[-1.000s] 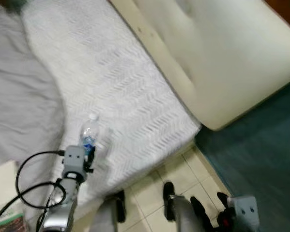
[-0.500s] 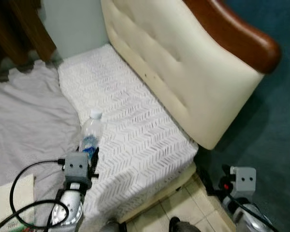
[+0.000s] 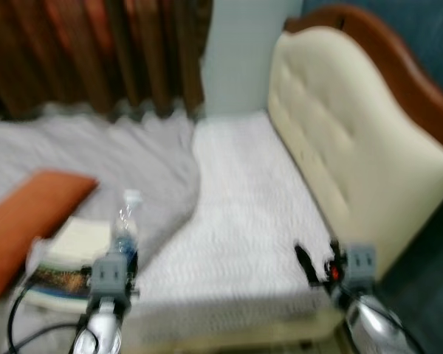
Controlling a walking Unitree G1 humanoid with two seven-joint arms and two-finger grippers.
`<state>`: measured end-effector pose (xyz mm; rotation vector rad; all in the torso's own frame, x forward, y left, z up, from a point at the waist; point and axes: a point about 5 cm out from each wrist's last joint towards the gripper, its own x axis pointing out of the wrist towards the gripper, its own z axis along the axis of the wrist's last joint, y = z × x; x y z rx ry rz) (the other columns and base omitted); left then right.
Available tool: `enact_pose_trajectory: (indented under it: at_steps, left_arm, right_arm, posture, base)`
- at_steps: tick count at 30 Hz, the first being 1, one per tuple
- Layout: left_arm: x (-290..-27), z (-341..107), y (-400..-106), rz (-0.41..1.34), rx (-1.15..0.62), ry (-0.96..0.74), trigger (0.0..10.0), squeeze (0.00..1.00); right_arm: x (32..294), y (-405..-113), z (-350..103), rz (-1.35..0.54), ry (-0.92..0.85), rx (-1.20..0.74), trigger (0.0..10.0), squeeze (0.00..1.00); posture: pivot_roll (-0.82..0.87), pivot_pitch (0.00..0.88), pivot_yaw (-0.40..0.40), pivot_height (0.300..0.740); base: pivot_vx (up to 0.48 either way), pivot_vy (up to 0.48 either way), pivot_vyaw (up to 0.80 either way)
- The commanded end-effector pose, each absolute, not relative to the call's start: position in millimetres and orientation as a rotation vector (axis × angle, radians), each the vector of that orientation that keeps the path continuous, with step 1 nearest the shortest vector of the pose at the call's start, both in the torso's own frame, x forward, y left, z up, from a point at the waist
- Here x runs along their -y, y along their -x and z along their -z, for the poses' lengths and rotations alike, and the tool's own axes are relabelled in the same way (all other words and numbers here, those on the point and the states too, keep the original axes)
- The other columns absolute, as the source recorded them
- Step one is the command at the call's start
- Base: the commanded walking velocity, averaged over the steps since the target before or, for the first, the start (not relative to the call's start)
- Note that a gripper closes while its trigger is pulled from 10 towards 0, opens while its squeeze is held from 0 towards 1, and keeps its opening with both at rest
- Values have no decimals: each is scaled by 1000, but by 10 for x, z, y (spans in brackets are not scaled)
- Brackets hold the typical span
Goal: Clean up the room
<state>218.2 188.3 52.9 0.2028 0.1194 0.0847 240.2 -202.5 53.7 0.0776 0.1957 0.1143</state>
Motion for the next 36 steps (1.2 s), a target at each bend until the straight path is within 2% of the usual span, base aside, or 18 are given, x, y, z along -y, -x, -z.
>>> enact_pose_trajectory:
  at_steps: [1, 13, 19, 27, 36]
  left_arm:
    - [-1838, -784, -2253, -46, 5, -227, 10000, 0]
    - [-1817, -657, -2275, -72, -71, -196, 10000, 0]
    - [-1887, -665, -2169, -82, -42, -259, 10000, 0]
    - [-1814, -736, -2234, -74, -28, -238, 10000, 0]
    - [-1751, -664, -2291, -53, -58, -226, 10000, 0]
  right_arm:
    - [1996, -2380, -592, -134, -71, -154, 10000, 0]
    - [1846, -2409, -529, -245, -68, -176, 10000, 0]
    - [1901, -2357, -548, -217, -87, -151, 10000, 0]
    - [1893, -2468, -553, -187, -73, -151, 10000, 0]
    - [1834, -2558, -554, -242, -59, -146, 10000, 0]
  posture:
    - [-25, 0, 14, 740]
    - [-25, 0, 9, 740]
    - [-14, 0, 0, 740]
    - [2, 0, -4, 740]
    - [5, 0, -3, 740]
  base:
    - [0, 0, 531]
    - [0, 0, 531]
    - [0, 0, 531]
    - [0, 0, 330]
    - [0, -427, 488]
